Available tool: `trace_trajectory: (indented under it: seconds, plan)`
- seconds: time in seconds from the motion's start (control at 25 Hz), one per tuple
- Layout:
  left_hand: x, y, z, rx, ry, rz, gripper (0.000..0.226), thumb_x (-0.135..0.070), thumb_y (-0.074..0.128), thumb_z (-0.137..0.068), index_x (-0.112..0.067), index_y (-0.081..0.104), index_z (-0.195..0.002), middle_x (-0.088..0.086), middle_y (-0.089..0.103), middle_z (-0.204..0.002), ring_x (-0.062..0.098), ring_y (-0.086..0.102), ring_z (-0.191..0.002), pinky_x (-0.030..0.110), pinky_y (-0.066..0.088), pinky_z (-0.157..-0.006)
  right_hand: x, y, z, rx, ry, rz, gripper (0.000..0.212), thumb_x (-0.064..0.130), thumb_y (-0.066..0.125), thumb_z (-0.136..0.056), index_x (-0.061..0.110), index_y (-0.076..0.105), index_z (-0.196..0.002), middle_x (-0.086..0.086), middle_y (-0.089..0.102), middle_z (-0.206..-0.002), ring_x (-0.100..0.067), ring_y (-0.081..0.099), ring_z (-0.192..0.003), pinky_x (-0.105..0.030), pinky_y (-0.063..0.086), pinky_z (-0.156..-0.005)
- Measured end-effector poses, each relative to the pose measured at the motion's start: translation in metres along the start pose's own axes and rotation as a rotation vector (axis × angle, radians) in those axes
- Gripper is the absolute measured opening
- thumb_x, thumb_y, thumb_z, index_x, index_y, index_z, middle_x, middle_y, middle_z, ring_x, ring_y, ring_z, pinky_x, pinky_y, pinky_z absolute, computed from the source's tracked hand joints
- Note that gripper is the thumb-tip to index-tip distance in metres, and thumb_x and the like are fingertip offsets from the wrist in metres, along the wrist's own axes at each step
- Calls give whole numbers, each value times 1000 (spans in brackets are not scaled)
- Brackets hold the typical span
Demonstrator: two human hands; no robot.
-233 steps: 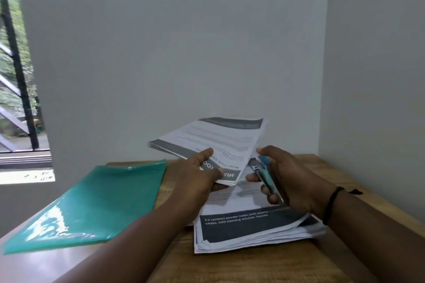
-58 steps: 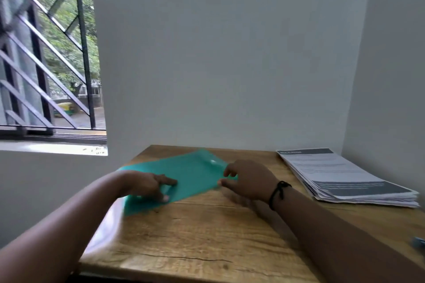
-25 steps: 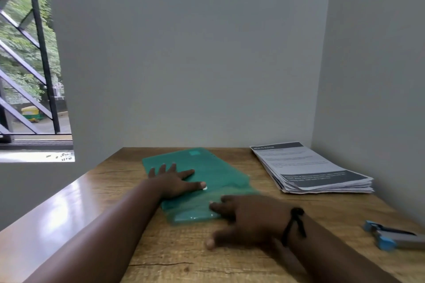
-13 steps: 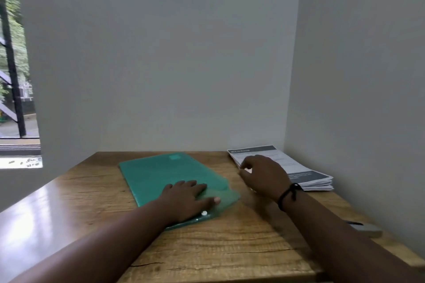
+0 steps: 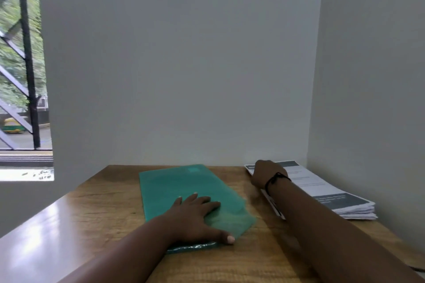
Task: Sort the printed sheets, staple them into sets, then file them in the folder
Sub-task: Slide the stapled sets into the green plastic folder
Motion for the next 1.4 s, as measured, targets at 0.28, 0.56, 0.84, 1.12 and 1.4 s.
trace_trajectory:
  seconds: [0.28,0.56,0.84,1.12,1.4]
  plan:
    - [10,3,-10,39,25,6,111,-93,43,-62,-41,6,-152,-8,2,-163,14,-5,-149,56,-7,-118,5,29,-65,130,63,98,43,47,59,-80,15,63,-108,-5,65,-102,-24,61,-92,-30,45,-71]
    - [10,3,-8,67,34,38,110,-93,42,-63,-42,2,-152,-8,-2,-163,14,-9,-149,57,-10,-116,28,46,-99,101,76,375,25,20,59,-78,13,72,-98,-5,70,-90,-28,67,-79,-38,58,-70]
    - [10,2,-7,56,36,44,105,-89,43,-68,-40,6,-152,-5,1,-163,16,-5,-149,56,-10,-117,27,35,-93,-99,7,403,27,7,44,-89,11,67,-103,-5,69,-100,-26,65,-91,-30,46,-67]
    - [12,-2,-9,-116,19,23,101,-92,40,-65,-42,18,-149,-6,14,-158,20,8,-146,50,2,-118,16,-46,-39,-304,-97,-100,32,39,44,-95,14,64,-97,-12,68,-104,-31,63,-95,-33,46,-75]
    - [25,-17,-10,-231,-103,1482,72,-67,30,-91,-8,63,-113,21,69,-101,31,65,-90,42,51,-87,29,-51,154,-378,-925,-48,18,45,37,-95,35,51,-101,13,69,-91,-9,65,-73,-25,49,-59]
Point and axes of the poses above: each hand's wrist, its own z-axis away from the middle knuckle, its own y-axis out of the palm, x = y × z, the point moved 3 cm from there along -z, towards the middle knuckle
